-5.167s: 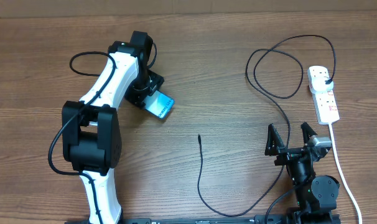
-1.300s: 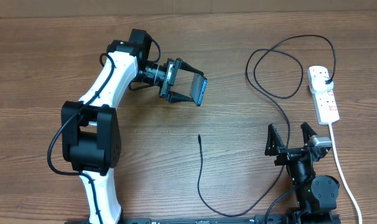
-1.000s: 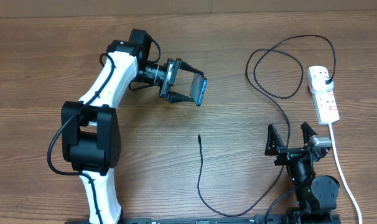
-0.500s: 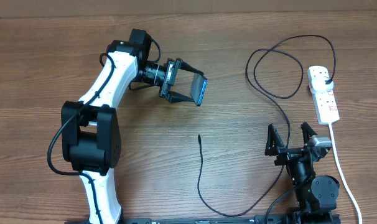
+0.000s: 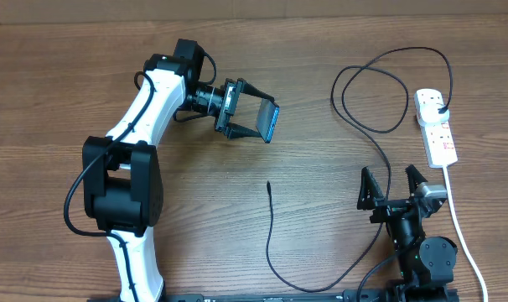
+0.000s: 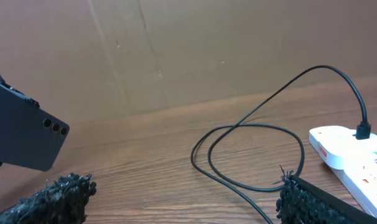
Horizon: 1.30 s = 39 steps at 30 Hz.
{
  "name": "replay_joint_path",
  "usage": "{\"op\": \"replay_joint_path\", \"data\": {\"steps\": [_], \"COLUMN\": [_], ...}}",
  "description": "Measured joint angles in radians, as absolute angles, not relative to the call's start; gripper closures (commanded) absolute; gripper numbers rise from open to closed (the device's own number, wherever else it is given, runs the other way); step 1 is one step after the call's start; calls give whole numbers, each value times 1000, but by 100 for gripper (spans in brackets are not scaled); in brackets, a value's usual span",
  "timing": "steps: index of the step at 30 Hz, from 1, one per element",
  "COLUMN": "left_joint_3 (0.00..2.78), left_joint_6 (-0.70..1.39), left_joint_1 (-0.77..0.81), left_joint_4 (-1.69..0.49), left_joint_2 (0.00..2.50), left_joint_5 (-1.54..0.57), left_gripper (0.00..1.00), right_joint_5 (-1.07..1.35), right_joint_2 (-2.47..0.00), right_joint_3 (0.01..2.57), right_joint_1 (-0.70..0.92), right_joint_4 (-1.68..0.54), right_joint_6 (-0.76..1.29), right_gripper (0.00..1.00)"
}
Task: Plug charger to phone and switch on socket
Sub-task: 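Hold the phone raised in the left gripper, then raise the right gripper and move it toward the held phone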
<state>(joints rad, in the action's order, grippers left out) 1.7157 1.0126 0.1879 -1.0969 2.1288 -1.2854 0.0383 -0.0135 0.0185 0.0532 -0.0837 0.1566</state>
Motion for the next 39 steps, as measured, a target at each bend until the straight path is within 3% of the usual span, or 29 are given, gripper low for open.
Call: {"op": "replay_joint_path", "data": {"steps": [17, 30, 39], "left_joint_3": [1716, 1716, 1716], "left_joint_6": [1013, 1012, 1030], "left_joint_1": [188, 187, 165], "left_joint_4": [-1097, -1097, -1097], "left_joint_2": [2129, 2128, 2128], "left_joint_5": [-1278, -1201, -1071], "left_gripper": [96, 96, 96], "right_joint_5": [33, 58, 200], "right_joint_2": [-61, -525, -854], "right_joint_3": [111, 396, 638], "right_joint_1": [53, 53, 54], "right_joint_4": [-123, -173, -243], "right_joint_6": [158, 173, 258], "right_gripper": [0, 0, 0]}}
